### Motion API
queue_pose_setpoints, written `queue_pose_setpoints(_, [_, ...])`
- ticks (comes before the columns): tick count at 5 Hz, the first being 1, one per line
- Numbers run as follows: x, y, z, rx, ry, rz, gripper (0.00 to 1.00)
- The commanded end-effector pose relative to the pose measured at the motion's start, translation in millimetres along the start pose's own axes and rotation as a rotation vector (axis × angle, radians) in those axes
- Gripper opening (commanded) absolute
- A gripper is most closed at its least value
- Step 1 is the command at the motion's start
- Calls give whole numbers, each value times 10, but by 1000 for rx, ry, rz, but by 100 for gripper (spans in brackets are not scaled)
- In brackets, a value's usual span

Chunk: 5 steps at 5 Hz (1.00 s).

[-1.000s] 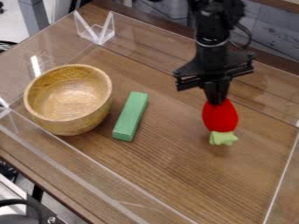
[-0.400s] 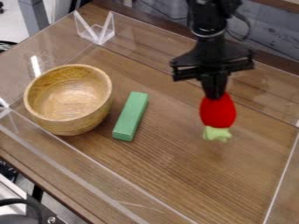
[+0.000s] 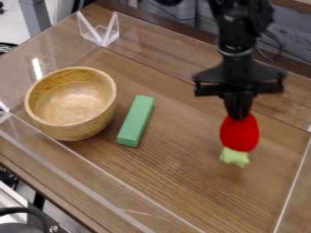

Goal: Move the red fruit to the right

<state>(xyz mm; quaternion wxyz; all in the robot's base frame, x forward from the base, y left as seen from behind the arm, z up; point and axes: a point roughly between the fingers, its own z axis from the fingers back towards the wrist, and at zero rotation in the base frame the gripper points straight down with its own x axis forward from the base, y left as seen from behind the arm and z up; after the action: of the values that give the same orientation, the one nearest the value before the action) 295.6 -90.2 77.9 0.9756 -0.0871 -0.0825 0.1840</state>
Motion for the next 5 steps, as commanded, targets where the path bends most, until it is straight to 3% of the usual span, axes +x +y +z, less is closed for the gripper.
queue_pose_setpoints(1, [56, -78, 119, -25, -26, -56, 0])
queue_pose_setpoints(3, [135, 15, 160, -29, -52, -12, 0])
queue_pose_setpoints(4, [172, -67, 155, -25, -50, -12, 0])
queue_pose_setpoints(5, [182, -142, 151, -16, -45, -16, 100])
